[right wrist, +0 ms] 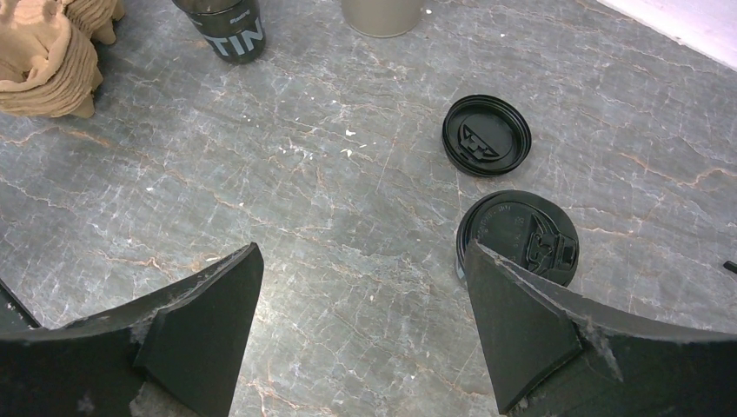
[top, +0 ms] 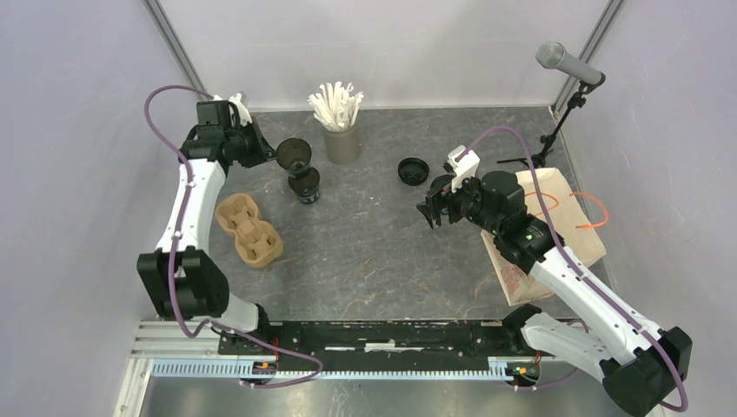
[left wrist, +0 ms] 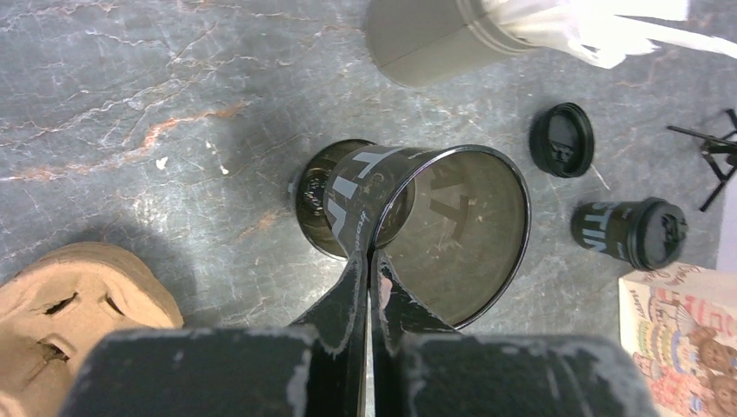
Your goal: Pack the takeout coffee
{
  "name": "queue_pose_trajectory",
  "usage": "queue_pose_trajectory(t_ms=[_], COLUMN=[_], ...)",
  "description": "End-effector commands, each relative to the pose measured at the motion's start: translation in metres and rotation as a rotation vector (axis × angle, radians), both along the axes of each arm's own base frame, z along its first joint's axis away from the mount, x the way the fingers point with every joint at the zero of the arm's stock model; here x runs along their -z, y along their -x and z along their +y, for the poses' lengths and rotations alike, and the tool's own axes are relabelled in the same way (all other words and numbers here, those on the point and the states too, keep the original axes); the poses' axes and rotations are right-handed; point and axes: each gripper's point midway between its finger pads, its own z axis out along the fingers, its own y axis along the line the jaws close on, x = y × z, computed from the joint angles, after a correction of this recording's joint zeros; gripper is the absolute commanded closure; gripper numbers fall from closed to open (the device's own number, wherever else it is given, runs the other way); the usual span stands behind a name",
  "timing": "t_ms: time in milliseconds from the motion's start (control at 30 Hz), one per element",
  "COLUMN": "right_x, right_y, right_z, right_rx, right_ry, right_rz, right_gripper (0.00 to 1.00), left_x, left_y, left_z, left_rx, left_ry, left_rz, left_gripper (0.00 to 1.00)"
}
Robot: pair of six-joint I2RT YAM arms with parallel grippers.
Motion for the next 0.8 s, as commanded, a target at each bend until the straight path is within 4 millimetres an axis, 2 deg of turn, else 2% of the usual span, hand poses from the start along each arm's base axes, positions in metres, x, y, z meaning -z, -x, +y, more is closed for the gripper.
queue_pose_trajectory(t_ms=[0,167,467,600,767], right_x=[-0.012,-0.009,-0.004,0.003,0.013], right_y=[-0.006,-0.006,-0.011,-0.014,-0.021], right_z=[0.003,0.005,0.0,-0.002,-0.002], right_rx=[0.007,0.004,0.039,0.048,0.066], right_ry=[-0.019,-0.027,-0.005,0.027,0.062], right_rz=[-0.047,-0.04,-0.035,-0.025,0.009], right_gripper=[0.07,0.07,0.07,0.07,0.09], left_x=[-0.032,-0.036,-0.02,0.003,0.045], left_y=[0.024,0.064,0.148,0.177,0.193], left_z=[-0.017,-0.04,-0.12,-0.154,-0.18], left_rx=[0.046,0.136,0.365,0.434,0.486], left_ry=[0.073,0.112,0.094,0.141,0.147], left_rz=[-0.074,-0.098,-0.09,-0.081,-0.016], left_gripper=[0.98,0.98,0.98,0.97,0.98])
